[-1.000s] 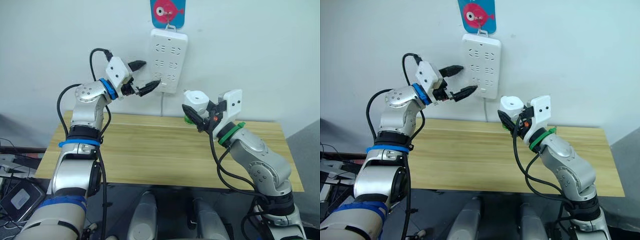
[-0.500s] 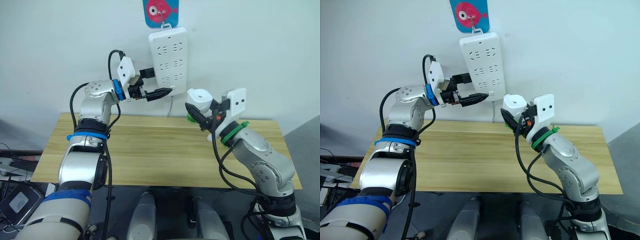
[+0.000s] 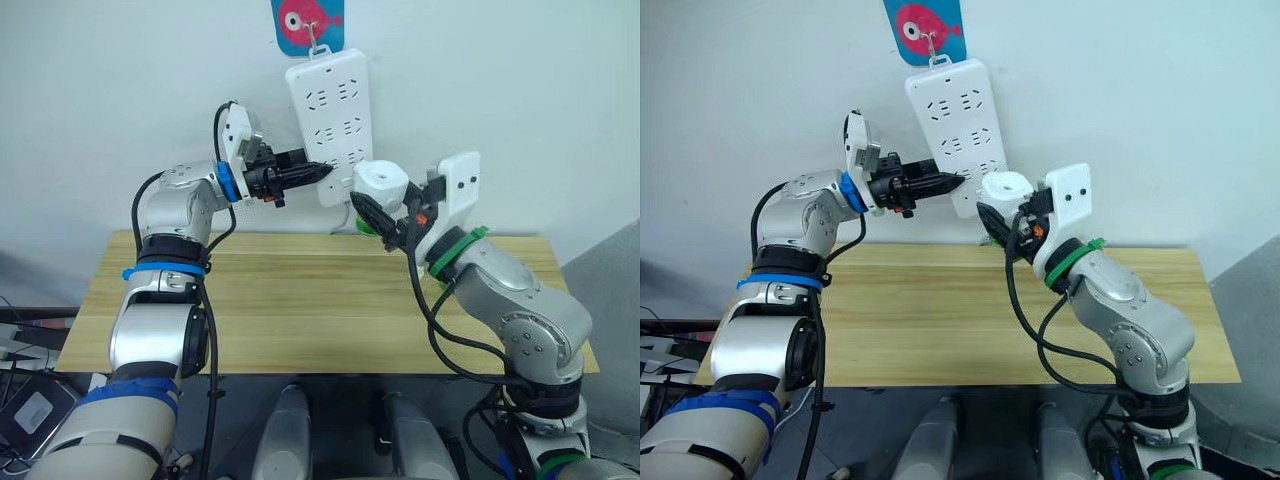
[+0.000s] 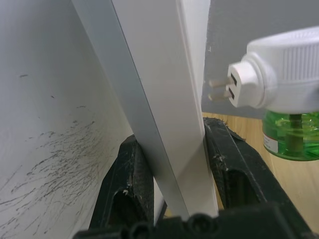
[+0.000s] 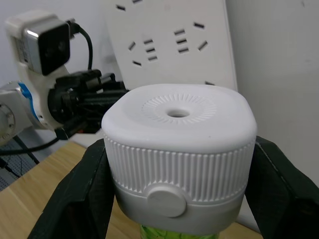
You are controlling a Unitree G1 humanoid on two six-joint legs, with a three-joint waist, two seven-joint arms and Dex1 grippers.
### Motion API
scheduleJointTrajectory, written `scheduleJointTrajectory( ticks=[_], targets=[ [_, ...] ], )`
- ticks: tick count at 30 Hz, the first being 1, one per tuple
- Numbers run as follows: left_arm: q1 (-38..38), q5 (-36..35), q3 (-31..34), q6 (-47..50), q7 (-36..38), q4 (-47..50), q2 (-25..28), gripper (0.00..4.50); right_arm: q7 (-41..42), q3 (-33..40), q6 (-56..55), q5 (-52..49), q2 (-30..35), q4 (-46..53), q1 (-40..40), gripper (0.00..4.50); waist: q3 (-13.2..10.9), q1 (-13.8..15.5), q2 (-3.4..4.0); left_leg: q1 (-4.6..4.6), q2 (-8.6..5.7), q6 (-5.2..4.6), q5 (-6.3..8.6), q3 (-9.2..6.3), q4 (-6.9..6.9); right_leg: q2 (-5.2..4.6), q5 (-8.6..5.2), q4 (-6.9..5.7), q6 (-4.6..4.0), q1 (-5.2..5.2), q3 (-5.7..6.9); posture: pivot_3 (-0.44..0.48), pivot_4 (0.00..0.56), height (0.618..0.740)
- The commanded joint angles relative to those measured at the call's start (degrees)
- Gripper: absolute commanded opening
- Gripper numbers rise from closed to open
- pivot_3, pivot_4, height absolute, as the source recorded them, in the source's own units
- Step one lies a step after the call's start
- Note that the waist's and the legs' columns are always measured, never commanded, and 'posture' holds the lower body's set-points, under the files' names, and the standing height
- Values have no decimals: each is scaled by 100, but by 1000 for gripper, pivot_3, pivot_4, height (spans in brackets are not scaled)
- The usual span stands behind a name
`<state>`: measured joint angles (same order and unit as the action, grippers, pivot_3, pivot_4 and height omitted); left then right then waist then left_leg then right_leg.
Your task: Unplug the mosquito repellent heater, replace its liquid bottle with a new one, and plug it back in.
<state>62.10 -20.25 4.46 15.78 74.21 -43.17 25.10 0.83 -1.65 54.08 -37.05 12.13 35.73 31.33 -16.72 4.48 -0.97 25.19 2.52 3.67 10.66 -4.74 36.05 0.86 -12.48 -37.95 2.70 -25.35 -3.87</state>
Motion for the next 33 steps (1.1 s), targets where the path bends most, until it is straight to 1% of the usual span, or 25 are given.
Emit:
scheduleJointTrajectory(
  ticks=[1,15,20,25,33],
  targets=[
    [205,-9,-56,-57,135,115,-55,1301,-73,36,-8,106,-53,72,185,3126,0,0,0,1,0,0,0,0,0,0,1,0,-1,0,0,222,236,740],
    [193,20,-9,-111,106,145,-30,1301,54,-35,-18,354,-151,-212,333,3126,0,-5,0,1,0,0,0,-1,0,-1,2,-2,-3,-1,2,233,237,740],
    [167,47,16,-130,103,170,-34,1301,25,-19,17,310,-360,-256,367,3126,0,-7,0,1,0,0,0,-1,0,0,2,-2,-3,-2,2,236,237,740],
    [99,73,0,-149,119,233,-31,1301,-101,201,21,186,-680,-316,408,3126,0,-11,0,1,0,0,0,-1,0,0,2,-3,-3,-2,2,238,240,740],
    [104,86,-7,-198,116,217,-44,1301,-266,382,72,169,-878,-342,409,3126,0,-22,1,1,2,0,0,-1,0,1,1,-4,-2,-5,2,238,241,740]
  ],
)
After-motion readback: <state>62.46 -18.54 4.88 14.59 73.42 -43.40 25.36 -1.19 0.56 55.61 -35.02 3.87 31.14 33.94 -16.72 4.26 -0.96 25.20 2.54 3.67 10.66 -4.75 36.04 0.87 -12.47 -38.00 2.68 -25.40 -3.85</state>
